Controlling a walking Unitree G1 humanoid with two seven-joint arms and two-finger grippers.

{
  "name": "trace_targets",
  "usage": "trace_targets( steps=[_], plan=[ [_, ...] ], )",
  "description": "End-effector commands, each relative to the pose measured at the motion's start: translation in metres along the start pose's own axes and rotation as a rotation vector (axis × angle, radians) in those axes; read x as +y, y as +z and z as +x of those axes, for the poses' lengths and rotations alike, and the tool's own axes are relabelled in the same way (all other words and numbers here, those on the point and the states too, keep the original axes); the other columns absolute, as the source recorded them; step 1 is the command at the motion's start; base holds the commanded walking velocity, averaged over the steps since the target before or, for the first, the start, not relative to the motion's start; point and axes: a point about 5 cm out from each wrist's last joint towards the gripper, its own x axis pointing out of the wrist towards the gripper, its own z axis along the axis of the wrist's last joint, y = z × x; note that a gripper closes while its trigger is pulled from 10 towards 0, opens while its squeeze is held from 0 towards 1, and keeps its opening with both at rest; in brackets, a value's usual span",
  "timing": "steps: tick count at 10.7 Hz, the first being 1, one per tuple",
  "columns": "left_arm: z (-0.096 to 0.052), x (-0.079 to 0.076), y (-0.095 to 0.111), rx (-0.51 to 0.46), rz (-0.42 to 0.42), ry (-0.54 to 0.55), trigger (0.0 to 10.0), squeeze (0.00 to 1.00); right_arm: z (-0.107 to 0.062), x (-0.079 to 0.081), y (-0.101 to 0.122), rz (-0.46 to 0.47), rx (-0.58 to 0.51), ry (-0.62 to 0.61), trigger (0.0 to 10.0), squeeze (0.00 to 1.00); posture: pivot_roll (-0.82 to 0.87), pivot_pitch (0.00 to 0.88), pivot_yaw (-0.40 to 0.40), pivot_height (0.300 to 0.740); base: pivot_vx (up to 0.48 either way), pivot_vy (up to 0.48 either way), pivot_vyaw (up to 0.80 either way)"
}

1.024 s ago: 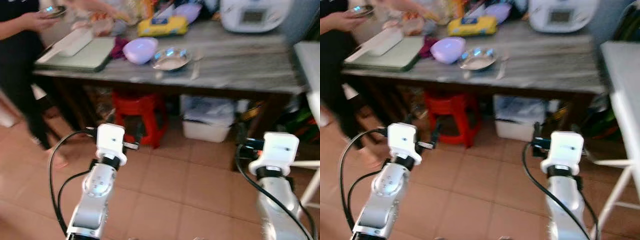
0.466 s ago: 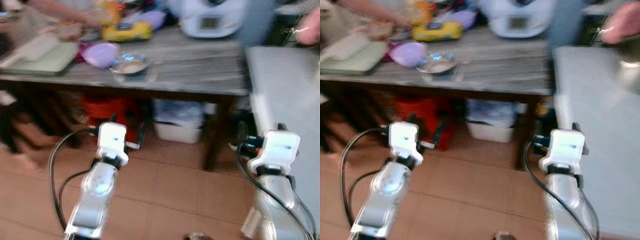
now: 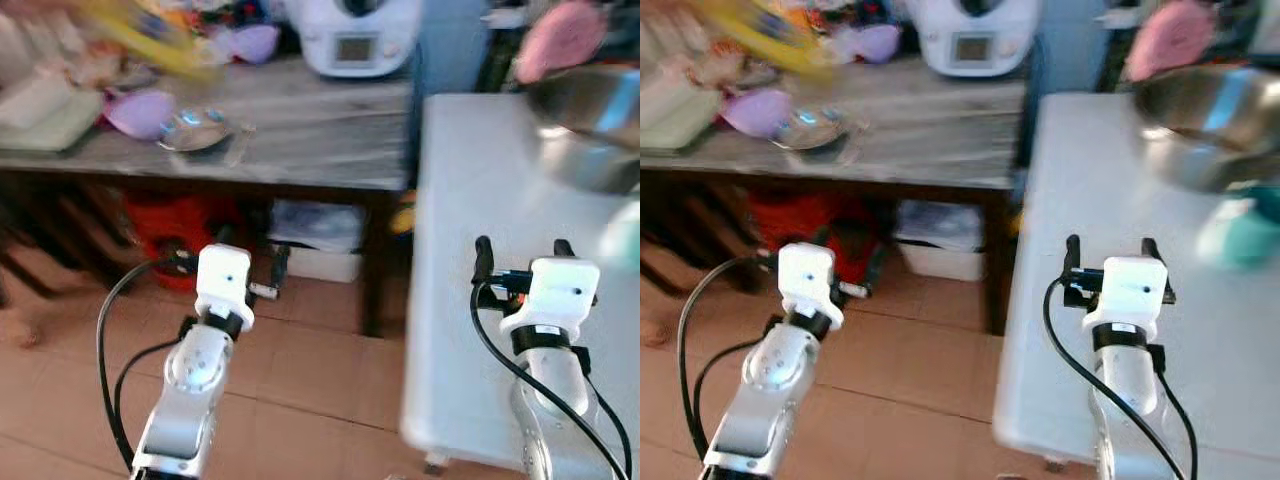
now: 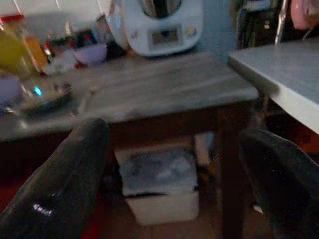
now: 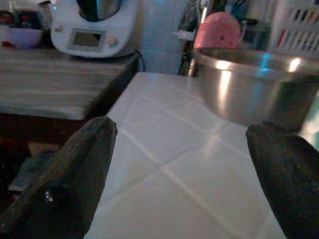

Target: Setting the table

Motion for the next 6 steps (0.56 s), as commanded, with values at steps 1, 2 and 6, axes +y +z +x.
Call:
trace_targets(
  steps=[1,2,6],
  plan=[
    [-0.0031,0.0080,-0.0034,0.020,0.009,0.017,10.0,0.00,-0.0012,0.0067,0.0016,0.014,-0.002,0.026,10.0,0.00,-0.15,0.123,0.115,0.740,0.000,-0.416,0.00],
    [-0.0033,0.0080,-0.0032,0.020,0.011,0.017,10.0,0.00,-0.0011,0.0067,0.0016,0.014,-0.002,0.028,10.0,0.00,-0.15,0.122,0.115,0.740,0.000,0.000,0.00],
    [-0.0038,0.0118,-0.0068,0.042,0.003,0.041,10.0,0.00,-0.0010,0.0071,-0.0029,0.011,0.012,0.032,10.0,0.00,-0.15,0.121,0.113,0.740,0.000,0.000,0.00]
  ],
)
